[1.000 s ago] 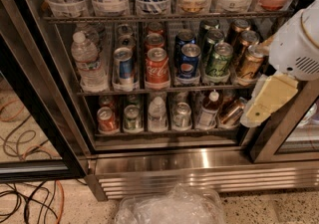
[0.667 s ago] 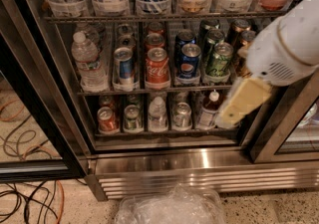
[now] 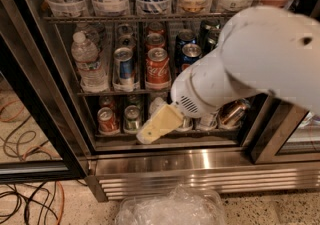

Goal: Pick green can from bottom shelf of fridge

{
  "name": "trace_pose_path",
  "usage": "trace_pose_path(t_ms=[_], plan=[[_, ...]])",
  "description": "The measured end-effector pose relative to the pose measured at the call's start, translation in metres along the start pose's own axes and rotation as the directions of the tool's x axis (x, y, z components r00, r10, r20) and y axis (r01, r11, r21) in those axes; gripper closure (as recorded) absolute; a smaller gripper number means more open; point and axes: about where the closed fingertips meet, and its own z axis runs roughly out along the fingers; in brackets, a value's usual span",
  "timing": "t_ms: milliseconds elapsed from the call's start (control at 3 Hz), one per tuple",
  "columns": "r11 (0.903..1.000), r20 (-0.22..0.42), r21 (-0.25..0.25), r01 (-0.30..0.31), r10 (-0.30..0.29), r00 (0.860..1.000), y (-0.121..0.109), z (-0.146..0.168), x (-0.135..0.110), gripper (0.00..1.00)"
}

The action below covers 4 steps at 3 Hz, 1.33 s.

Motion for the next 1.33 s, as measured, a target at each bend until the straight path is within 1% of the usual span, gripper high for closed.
trace_pose_path(t_ms=[333,667,1000,1333], plan=[[0.9981,0.059,0.043,-0.044,0.042,0.997,-0.009,0.002,-0.013,0.00],[0.9982,0.060,0.043,-0.041,0.038,0.997,-0.009,0.002,-0.014,0.00],[0.9945,0.090,0.033,-0.099,0.096,0.991,-0.001,0.018,-0.015,0.00],[0.9554,0.123,-0.050,-0.291,0.295,0.948,0.041,0.062,-0.004,0.00]])
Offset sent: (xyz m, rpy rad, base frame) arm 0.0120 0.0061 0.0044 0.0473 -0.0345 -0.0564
